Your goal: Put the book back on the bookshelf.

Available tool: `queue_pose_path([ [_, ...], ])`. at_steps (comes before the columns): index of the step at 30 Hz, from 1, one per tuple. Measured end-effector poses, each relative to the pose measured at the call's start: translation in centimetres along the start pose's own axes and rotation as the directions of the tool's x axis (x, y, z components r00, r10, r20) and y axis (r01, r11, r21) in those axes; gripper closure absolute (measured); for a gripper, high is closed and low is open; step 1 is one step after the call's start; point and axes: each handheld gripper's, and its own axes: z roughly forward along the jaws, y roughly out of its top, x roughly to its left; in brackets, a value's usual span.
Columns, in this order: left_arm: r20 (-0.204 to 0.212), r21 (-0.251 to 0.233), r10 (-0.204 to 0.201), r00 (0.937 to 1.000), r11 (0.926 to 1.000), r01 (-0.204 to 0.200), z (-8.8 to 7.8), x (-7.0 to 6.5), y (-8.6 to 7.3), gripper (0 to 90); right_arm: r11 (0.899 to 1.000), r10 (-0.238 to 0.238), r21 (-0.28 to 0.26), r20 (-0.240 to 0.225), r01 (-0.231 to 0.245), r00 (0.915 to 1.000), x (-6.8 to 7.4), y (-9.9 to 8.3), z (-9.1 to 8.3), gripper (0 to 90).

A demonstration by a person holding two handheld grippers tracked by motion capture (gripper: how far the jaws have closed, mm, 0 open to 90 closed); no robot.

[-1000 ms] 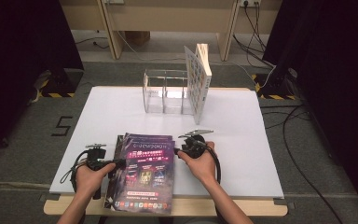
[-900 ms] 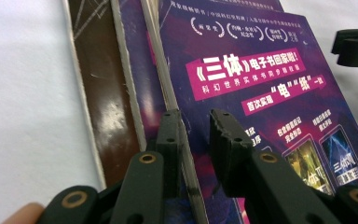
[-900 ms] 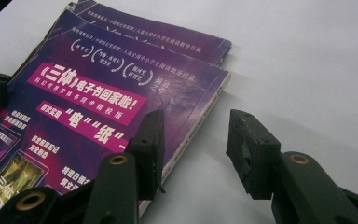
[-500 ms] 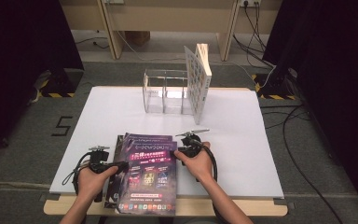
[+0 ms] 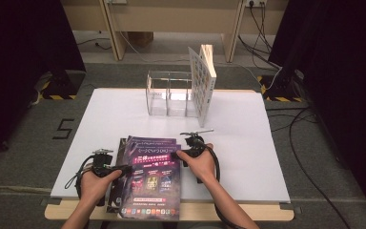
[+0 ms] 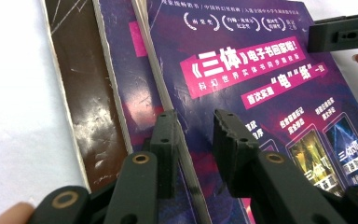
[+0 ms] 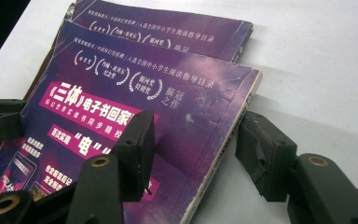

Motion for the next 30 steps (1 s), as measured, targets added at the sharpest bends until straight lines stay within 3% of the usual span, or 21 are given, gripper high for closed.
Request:
queue_pose_path([
  [6, -0.009, -0.001, 0.006, 0.9999, 1.0000, -0.006, 0.2, -0.2, 0.1, 69.9, 1.000, 0.026, 0.005, -0.004, -0.026, 0.9997, -0.1, 0.3, 0.2, 48.8],
  [8, -0.008, -0.001, 0.005, 1.0000, 1.0000, -0.005, 0.2, -0.2, 0.1, 69.8, 1.000, 0.015, 0.002, -0.001, -0.015, 0.9999, 0.0, 0.3, 0.2, 49.4],
  [12, -0.018, 0.001, 0.017, 0.9997, 0.9999, -0.017, 0.2, -0.3, 0.1, 69.8, 1.000, 0.011, -0.006, 0.010, -0.011, 0.9999, 0.2, 0.5, -0.1, 56.2],
  [16, -0.031, -0.003, 0.025, 0.9992, 0.9997, -0.025, 0.1, -0.3, 0.1, 69.9, 0.999, -0.023, -0.035, 0.018, 0.023, 0.9996, 0.7, 0.7, -0.6, 65.1],
  [18, -0.036, -0.003, 0.027, 0.9990, 0.9996, -0.027, 0.1, -0.3, 0.1, 70.1, 0.998, -0.032, -0.048, -0.019, 0.031, 0.9993, 1.2, 0.9, -1.0, 70.5],
  [22, -0.036, -0.008, 0.023, 0.9991, 0.9997, -0.024, 0.0, -0.3, 0.1, 70.1, 0.998, -0.049, -0.036, -0.009, 0.049, 0.9988, 1.5, 1.3, -0.9, 70.4],
  [30, -0.039, -0.009, 0.028, 0.9988, 0.9996, -0.028, 0.0, -0.3, 0.1, 70.0, 0.999, -0.035, -0.002, -0.015, 0.035, 0.9993, 1.1, 1.4, -0.3, 69.2],
])
